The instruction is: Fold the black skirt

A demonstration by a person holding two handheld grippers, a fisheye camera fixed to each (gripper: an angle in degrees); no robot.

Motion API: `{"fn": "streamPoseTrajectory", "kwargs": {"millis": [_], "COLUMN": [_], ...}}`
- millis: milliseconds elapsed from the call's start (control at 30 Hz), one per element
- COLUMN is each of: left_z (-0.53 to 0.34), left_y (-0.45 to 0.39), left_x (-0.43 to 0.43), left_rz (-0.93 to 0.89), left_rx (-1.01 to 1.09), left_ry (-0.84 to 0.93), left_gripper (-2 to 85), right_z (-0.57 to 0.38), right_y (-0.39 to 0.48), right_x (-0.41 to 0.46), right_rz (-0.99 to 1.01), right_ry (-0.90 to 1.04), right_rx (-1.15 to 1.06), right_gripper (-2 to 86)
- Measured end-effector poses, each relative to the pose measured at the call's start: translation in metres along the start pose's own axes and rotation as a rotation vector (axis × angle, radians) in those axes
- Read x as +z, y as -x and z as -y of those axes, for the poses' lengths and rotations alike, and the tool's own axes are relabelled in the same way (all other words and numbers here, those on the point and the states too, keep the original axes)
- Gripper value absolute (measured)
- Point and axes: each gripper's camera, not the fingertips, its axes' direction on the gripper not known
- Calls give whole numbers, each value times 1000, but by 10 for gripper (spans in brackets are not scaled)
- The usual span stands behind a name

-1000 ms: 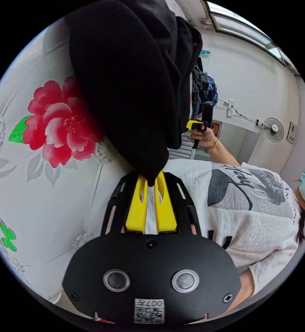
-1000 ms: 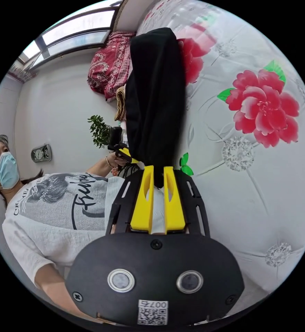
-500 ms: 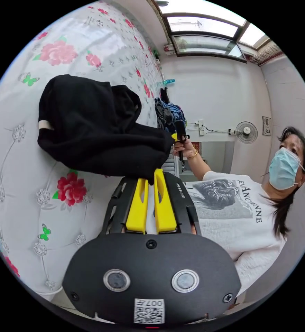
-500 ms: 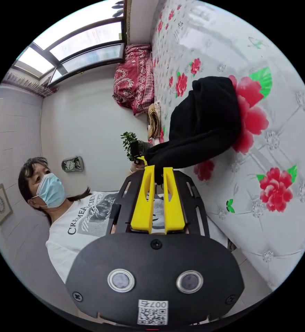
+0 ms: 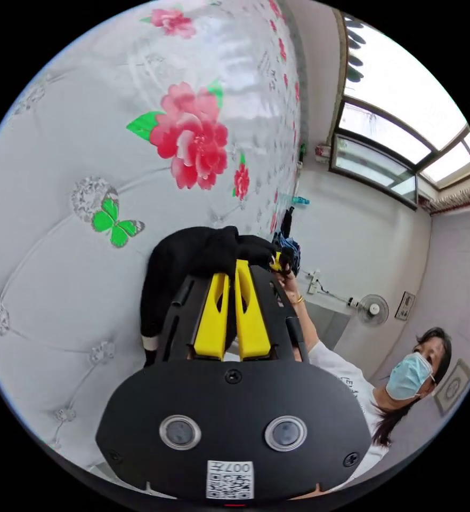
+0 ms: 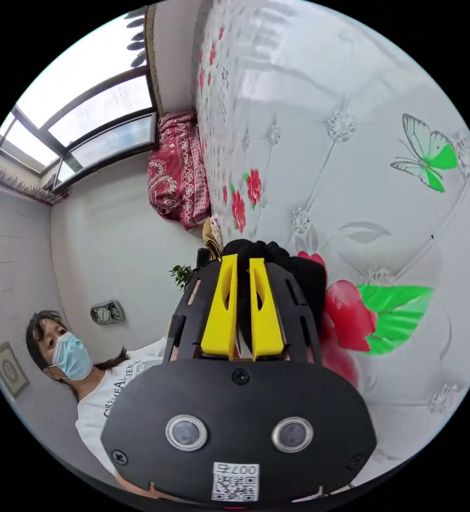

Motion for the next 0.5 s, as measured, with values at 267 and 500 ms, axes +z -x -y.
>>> {"fn": "streamPoseTrajectory", "kwargs": {"millis": [267, 500], "left_z": [-80, -151], "left_y": [-44, -105], "left_x": [-21, 96], "left_rz": [-110, 696], "left_rx": [271, 431], "left_ry": [-245, -112], "left_gripper": [13, 68], "right_z": [-51, -144], "right_y": [22, 87], "right_x": [1, 129], "right_rz": [3, -789], "right_ry": [-77, 148], "right_rx": [-384, -830], "right_gripper": [60, 88]}}
